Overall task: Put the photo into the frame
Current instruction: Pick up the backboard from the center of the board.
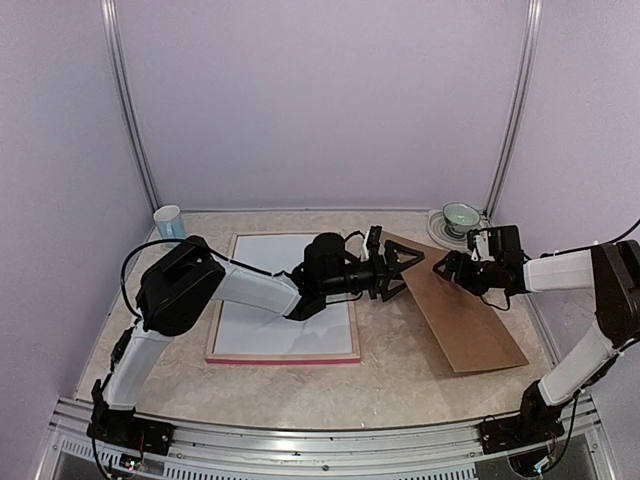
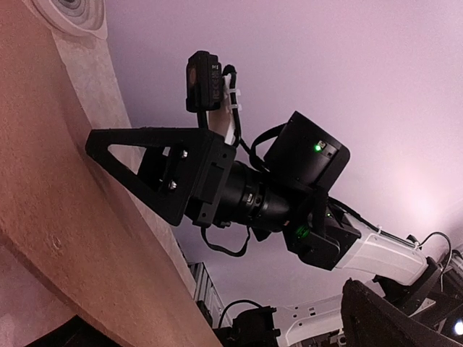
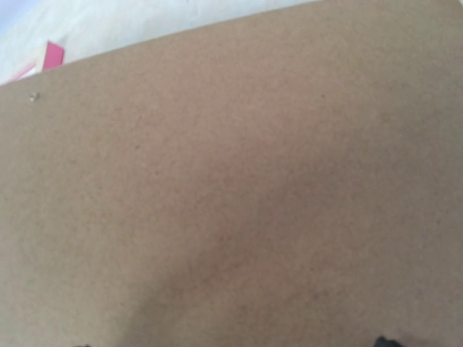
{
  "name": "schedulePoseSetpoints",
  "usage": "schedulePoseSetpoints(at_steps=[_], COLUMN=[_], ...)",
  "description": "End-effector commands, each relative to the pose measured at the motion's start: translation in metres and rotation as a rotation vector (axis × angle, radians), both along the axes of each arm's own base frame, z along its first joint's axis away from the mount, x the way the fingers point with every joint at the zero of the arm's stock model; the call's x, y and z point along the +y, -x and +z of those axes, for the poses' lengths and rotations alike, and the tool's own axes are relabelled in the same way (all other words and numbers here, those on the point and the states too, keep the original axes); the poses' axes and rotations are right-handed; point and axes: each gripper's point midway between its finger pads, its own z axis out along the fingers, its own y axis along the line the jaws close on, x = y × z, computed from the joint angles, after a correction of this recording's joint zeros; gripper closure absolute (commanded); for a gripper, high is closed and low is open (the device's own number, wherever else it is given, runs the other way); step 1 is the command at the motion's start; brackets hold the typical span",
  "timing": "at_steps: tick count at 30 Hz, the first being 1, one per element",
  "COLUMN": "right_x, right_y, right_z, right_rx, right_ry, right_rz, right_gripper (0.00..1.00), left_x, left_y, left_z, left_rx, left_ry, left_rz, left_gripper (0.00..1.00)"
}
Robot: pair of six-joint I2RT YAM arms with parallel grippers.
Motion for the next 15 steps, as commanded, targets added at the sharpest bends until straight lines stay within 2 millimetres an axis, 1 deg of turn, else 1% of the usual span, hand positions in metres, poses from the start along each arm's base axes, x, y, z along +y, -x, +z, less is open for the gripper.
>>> schedulePoseSetpoints(at_steps=[1, 5, 8, 12, 15], right_x=[0.0253, 0.0256, 0.0255, 0.0243, 0.0208], right_y=[0.0467, 0.0475, 0.0477, 0.0489, 0.0491], right_z=[-0.0383, -0.0381, -0.0377, -0.0373, -0.0385], right_rx=[0.22, 0.22, 0.221, 0.221, 0.224], right_ry=[-0.039, -0.044, -0.045, -0.04, -0.022], right_rz=[0.11, 0.109, 0.108, 0.104, 0.09], right_gripper=[0.16, 0.16, 0.16, 0.16, 0.16], left_x=[-0.0018, -0.0009, -0.002, -0.0014, 0.0025], left_y=[0.0047, 0.0029, 0.0026, 0.0038, 0.0032], left_z=[0.0248, 0.0272, 0.0208, 0.0175, 0.0254], left_rx=[-0.058, -0.06, -0.042, -0.034, -0.044], left_ry=[0.003, 0.002, -0.006, -0.011, 0.016], left_rz=[0.043, 0.046, 0.042, 0.037, 0.041], left_gripper=[0.01, 0.01, 0.01, 0.01, 0.02])
